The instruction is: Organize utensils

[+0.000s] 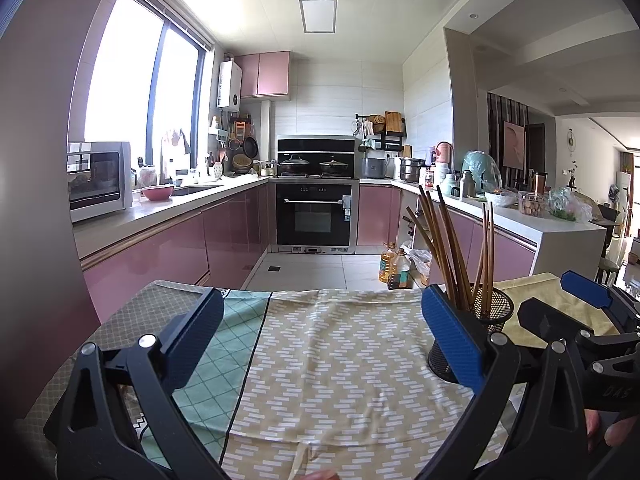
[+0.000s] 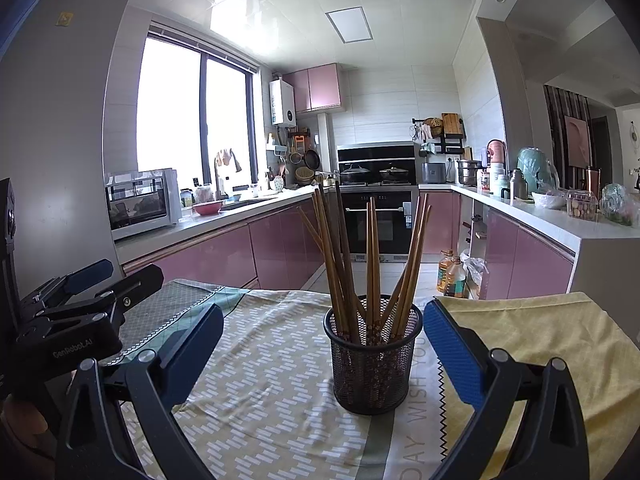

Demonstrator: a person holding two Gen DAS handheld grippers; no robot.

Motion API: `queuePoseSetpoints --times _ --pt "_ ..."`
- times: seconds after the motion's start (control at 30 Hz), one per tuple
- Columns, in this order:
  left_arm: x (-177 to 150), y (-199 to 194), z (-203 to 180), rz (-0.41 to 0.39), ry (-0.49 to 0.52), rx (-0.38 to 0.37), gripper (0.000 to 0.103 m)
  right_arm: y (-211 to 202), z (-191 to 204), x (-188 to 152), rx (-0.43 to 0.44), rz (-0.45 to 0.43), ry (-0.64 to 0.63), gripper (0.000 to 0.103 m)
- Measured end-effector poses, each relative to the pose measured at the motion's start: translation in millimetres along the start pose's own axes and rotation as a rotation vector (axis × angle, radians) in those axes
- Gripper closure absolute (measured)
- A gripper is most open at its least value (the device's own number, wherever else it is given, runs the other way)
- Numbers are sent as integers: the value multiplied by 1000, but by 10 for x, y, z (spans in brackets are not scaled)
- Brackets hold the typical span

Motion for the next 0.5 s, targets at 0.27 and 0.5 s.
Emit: queuePoseSetpoints --times 0.27,0.5 --pt "8 8 12 6 -1 3 5 -2 -6 1 1 0 1 6" --pt "24 23 35 9 -3 11 5 12 11 -16 -2 -1 4 6"
Point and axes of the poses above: each gripper's, at about its wrist camera, not at the fingertips, and y roughly the way its jaws point, z to its left, x to its top, the point moved 6 cm from there along y, roughly the way its jaws point, and after that the axes turned 7 degrees about -y, right-handed, at the moved point
